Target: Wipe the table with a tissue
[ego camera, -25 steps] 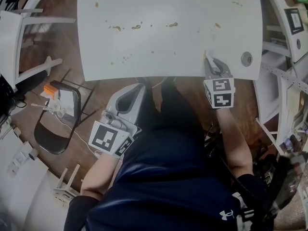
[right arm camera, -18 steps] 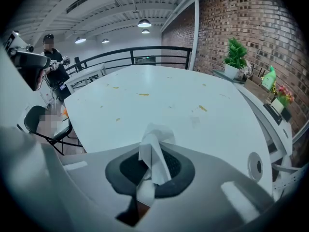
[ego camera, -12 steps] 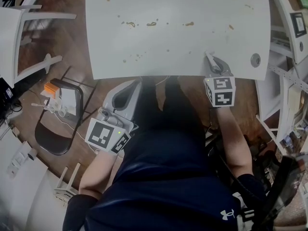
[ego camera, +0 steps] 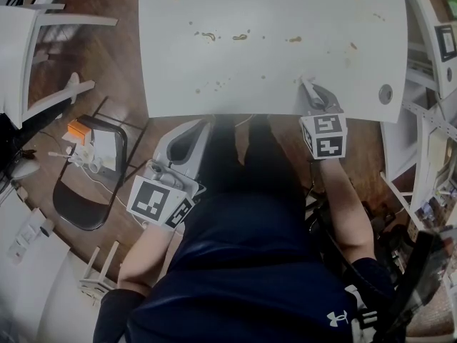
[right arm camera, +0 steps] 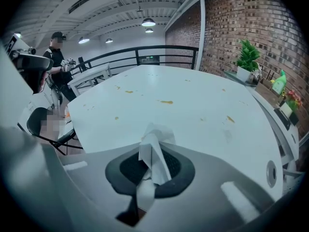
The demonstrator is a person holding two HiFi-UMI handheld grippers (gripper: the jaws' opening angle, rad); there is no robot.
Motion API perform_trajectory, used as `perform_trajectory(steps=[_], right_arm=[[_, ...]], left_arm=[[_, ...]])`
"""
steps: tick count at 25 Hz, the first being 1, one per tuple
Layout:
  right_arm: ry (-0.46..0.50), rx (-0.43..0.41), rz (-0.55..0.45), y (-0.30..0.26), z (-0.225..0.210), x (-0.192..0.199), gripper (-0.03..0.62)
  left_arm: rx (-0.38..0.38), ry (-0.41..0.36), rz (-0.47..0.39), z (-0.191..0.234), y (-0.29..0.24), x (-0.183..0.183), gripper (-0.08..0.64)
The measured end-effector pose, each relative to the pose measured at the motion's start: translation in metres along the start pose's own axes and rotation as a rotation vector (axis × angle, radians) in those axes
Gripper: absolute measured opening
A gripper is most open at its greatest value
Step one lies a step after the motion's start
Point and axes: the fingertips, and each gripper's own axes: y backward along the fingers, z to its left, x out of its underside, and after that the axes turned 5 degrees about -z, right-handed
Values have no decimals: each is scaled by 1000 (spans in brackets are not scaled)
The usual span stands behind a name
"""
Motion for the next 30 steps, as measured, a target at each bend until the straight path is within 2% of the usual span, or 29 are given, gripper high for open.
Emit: perform_trajectory(steps=[20, 30], right_arm=[[26, -17, 6, -12, 24, -14, 14], [27, -6, -37, -5, 32, -34, 14]], left_arm=[[-19, 17, -24, 22, 19, -4, 3], [-15, 14, -35, 27, 24, -8, 3]])
